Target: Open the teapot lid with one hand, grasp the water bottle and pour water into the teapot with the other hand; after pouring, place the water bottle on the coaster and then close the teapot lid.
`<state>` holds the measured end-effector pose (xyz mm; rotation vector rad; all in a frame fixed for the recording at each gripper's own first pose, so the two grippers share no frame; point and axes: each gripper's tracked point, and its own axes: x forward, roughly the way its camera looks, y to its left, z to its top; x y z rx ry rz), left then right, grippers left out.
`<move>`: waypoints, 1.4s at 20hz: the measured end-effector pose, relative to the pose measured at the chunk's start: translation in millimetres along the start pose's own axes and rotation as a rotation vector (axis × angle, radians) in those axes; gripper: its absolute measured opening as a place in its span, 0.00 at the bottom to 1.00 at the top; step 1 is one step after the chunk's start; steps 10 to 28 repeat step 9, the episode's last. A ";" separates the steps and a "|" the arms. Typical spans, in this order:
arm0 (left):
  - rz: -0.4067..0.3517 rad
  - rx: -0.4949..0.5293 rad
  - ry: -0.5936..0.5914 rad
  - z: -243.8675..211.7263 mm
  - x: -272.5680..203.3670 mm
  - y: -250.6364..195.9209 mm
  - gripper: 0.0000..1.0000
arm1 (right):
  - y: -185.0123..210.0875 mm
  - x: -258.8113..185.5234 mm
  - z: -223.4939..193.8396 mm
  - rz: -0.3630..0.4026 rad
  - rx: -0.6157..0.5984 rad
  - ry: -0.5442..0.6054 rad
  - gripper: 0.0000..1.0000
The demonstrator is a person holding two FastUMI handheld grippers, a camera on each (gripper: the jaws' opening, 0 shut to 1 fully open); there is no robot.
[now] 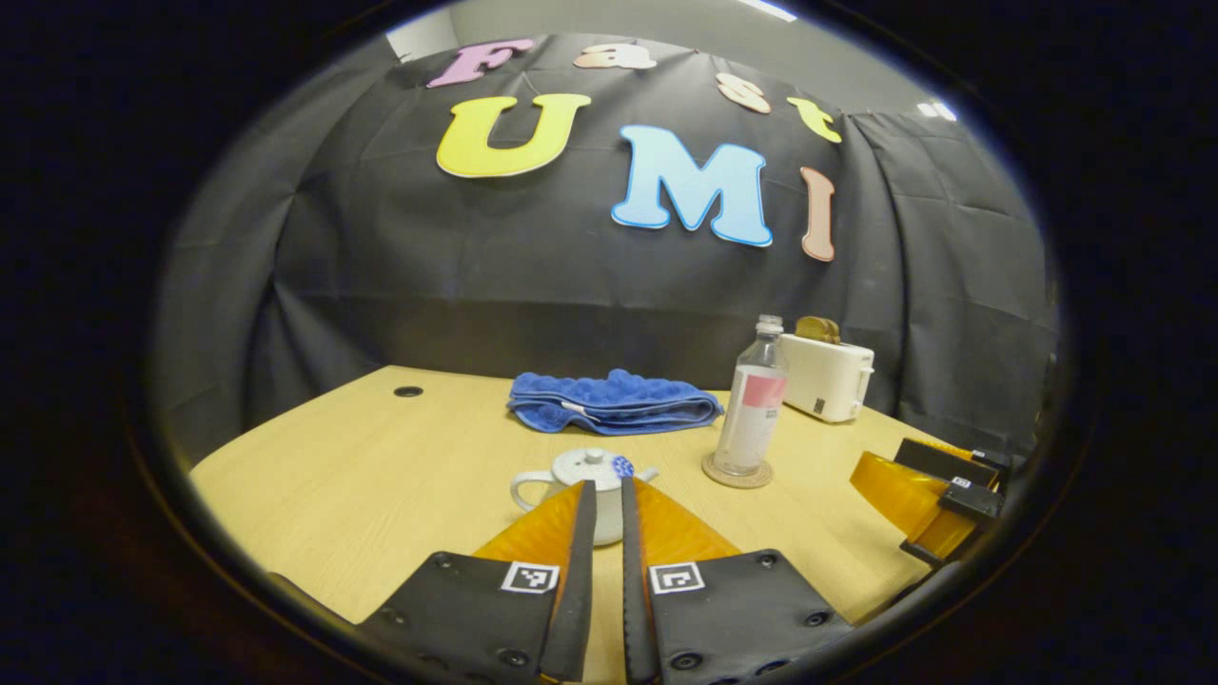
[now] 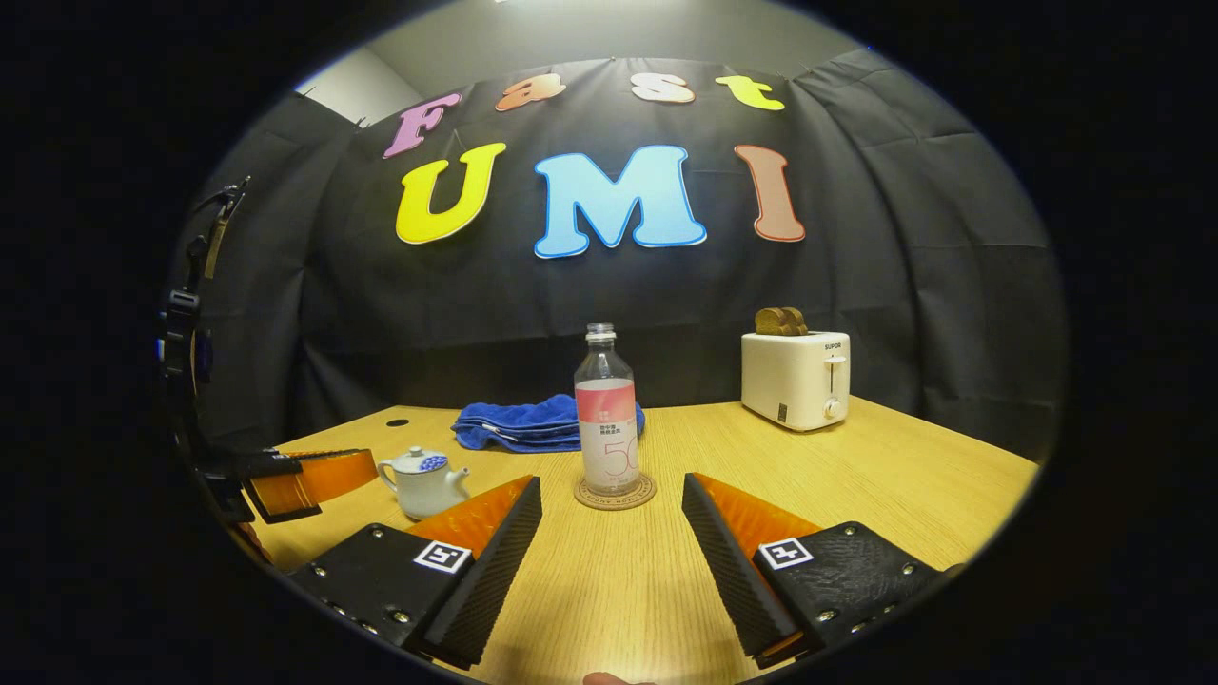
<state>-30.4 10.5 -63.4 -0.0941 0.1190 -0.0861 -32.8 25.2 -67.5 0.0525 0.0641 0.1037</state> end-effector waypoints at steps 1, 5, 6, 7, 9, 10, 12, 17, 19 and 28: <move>0.001 -0.001 -0.001 -2.8 -5.3 -1.0 0.21 | 1.3 -3.6 -0.3 0.001 0.000 0.001 0.94; 0.002 0.002 -0.006 -9.2 -18.8 -6.1 0.21 | 1.9 -14.4 -4.3 -0.002 0.004 0.001 0.94; 0.001 0.003 -0.008 -9.1 -20.7 -6.9 0.17 | 2.4 -15.2 -5.8 -0.003 0.005 0.001 0.94; 0.003 0.004 -0.008 -10.8 -21.9 -7.2 0.21 | 2.5 -16.0 -6.6 -0.006 0.004 0.004 0.94; 0.002 0.009 -0.004 -13.7 -21.6 -8.6 0.21 | 2.4 -16.5 -8.4 -0.009 -0.002 0.002 0.94; 0.002 0.009 -0.004 -13.7 -21.6 -8.6 0.21 | 2.4 -16.5 -8.4 -0.009 -0.002 0.002 0.94; 0.002 0.009 -0.004 -13.7 -21.6 -8.6 0.21 | 2.4 -16.5 -8.4 -0.009 -0.002 0.002 0.94; 0.002 0.009 -0.004 -13.7 -21.6 -8.6 0.21 | 2.4 -16.5 -8.4 -0.009 -0.002 0.002 0.94; 0.002 0.009 -0.004 -13.7 -21.6 -8.6 0.21 | 2.4 -16.5 -8.4 -0.009 -0.002 0.002 0.94; 0.002 0.009 -0.004 -13.7 -21.6 -8.6 0.21 | 2.4 -16.5 -8.4 -0.009 -0.002 0.002 0.94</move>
